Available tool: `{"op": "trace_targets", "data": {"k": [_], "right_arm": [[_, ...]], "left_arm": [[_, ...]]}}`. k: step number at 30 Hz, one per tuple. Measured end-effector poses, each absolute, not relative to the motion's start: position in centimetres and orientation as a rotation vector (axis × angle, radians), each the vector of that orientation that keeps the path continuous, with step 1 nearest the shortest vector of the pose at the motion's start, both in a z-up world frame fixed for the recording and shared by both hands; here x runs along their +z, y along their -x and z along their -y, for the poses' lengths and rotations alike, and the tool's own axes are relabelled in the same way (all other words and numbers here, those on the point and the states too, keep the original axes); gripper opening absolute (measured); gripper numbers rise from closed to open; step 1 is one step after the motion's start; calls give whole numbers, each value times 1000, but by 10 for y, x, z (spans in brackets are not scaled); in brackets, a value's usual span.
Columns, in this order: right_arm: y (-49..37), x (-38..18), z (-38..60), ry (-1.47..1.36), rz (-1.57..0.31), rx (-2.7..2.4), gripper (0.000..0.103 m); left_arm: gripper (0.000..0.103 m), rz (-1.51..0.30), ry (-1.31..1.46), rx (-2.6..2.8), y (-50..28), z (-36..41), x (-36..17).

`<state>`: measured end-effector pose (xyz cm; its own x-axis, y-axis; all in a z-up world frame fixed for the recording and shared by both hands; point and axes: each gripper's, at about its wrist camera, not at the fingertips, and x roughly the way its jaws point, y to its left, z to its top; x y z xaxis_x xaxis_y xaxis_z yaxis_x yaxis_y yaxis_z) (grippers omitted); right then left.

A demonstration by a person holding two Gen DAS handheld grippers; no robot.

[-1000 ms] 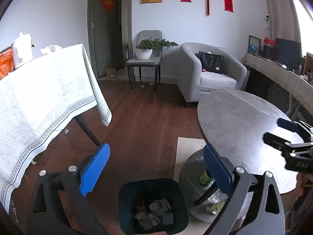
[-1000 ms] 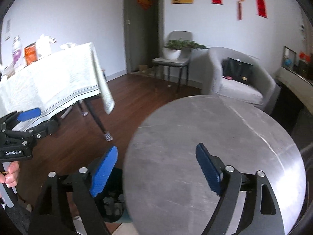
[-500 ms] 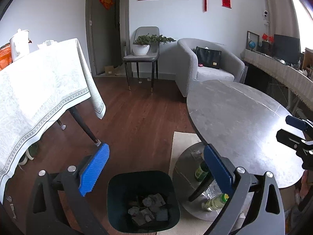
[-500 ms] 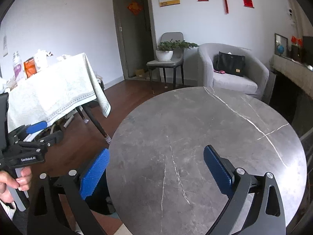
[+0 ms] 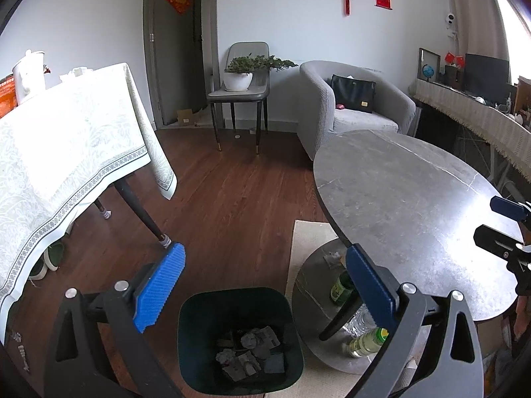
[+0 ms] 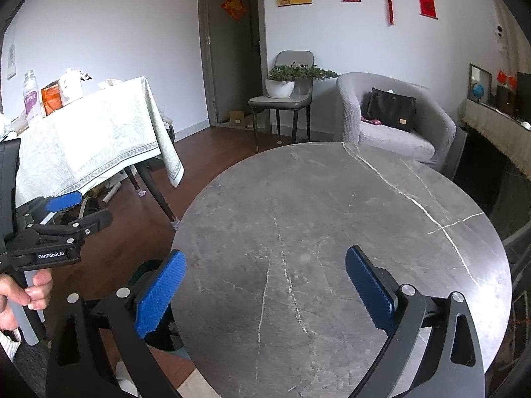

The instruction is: Collect trash

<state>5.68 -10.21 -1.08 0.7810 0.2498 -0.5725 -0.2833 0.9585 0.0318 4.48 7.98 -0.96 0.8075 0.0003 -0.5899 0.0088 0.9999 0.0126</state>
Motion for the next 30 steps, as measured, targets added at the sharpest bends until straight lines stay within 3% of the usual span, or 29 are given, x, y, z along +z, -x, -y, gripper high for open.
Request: {"op": "trace_targets", "data": {"k": [30], "right_arm": [[-58,-13,106,53,-617,281,98]], "left_arm": [[99,-632,-12,-3,-46,-78,-10]]}}
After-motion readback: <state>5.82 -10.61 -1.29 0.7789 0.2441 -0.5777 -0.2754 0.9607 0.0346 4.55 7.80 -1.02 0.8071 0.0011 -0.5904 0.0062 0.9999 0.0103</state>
